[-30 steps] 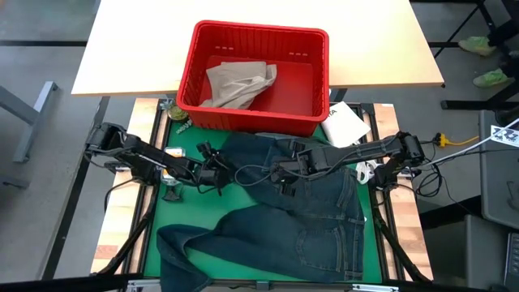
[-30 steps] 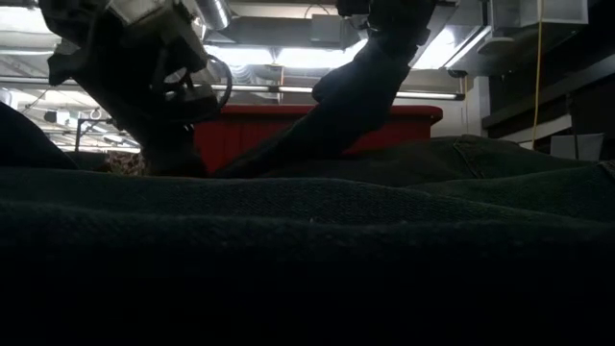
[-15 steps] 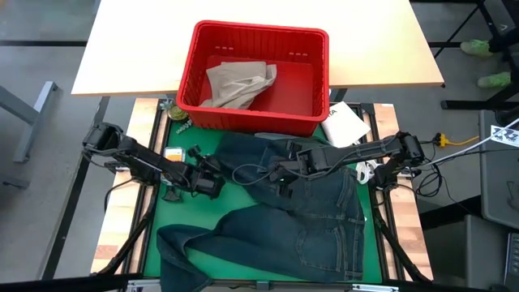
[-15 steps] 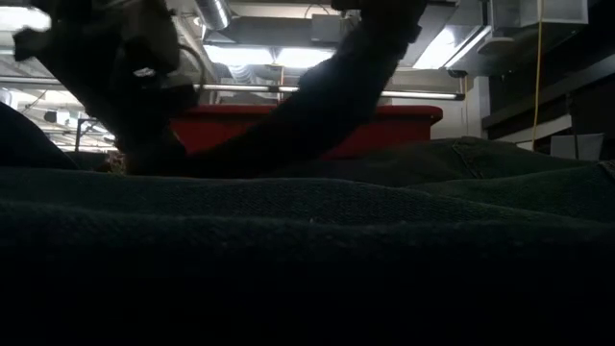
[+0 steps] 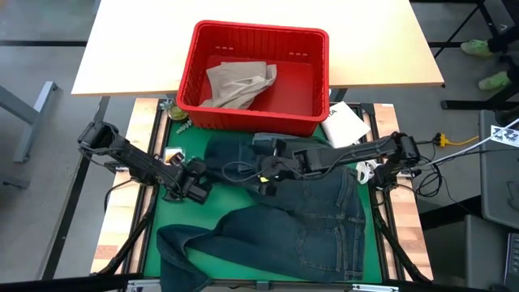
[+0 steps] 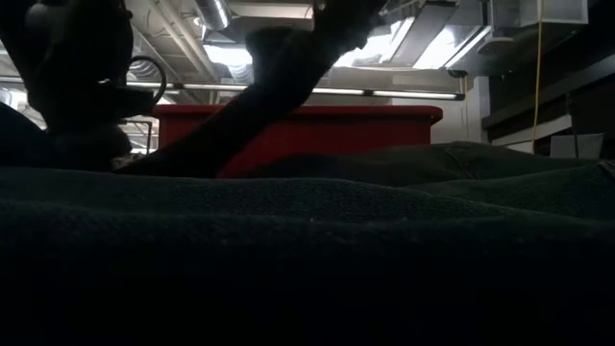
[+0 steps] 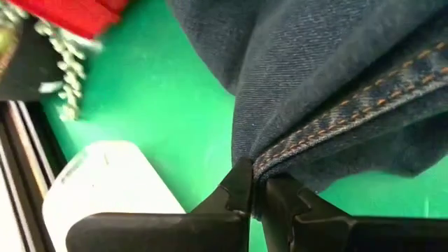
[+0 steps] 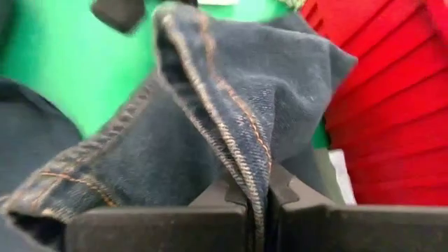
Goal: Fold Laundry from Bin
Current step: Fold the dark blue pants
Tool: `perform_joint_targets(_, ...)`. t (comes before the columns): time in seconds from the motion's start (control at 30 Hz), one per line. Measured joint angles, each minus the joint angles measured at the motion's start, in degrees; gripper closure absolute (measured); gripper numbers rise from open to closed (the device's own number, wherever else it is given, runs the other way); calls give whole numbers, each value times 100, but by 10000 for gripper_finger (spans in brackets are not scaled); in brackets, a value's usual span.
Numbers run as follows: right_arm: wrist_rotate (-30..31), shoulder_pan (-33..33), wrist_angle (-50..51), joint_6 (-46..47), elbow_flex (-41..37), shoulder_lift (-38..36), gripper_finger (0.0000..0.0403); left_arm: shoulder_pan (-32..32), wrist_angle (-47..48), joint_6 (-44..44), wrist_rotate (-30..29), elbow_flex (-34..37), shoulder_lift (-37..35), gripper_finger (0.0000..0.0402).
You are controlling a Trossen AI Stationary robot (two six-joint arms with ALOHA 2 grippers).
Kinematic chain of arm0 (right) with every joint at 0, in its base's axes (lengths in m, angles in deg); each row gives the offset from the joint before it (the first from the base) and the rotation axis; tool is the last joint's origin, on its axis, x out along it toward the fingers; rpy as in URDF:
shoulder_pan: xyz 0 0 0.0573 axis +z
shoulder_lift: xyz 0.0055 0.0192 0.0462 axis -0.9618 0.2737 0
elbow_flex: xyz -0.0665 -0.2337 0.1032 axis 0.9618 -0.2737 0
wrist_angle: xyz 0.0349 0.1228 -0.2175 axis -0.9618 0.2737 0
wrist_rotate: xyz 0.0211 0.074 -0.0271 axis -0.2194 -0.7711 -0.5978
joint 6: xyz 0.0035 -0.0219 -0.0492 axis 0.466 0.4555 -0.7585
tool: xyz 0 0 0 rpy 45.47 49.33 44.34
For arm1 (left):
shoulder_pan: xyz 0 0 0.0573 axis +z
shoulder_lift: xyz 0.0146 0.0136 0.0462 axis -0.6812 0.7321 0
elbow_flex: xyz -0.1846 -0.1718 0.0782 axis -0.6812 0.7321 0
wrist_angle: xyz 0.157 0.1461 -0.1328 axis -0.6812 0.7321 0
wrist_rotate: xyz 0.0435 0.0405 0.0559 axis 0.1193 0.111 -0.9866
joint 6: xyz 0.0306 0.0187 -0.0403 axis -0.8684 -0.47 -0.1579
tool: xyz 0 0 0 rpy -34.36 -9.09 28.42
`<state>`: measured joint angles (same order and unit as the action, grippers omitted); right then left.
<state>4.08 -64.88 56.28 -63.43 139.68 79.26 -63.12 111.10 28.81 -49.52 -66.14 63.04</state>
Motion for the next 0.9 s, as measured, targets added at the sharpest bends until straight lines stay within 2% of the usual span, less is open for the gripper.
perform_joint_targets(0.13,-25,-156,-95,-3,0,253,400,-9,217,-2,341,2,1,391)
perform_joint_targets(0.33,-397,-372,-398,-4,0,634,400,-11,816,-4,1029,-4,0,390)
perform_joint_targets(0.47,-413,-457,-372,-3,0,764,400,-13,884,-84,1160,0,2,390)
perform_joint_targets(0.6,-447,-479,-357,-4,-3,766,400,-13,739,-550,1225,7,2,388)
perform_joint_targets(0.73,-318,-476,-349,-5,-3,766,400,-13,736,-743,1225,7,2,367)
perform_joint_targets(0.9,-376,-476,-339,-5,-3,764,388,-13,736,-763,1227,11,2,317)
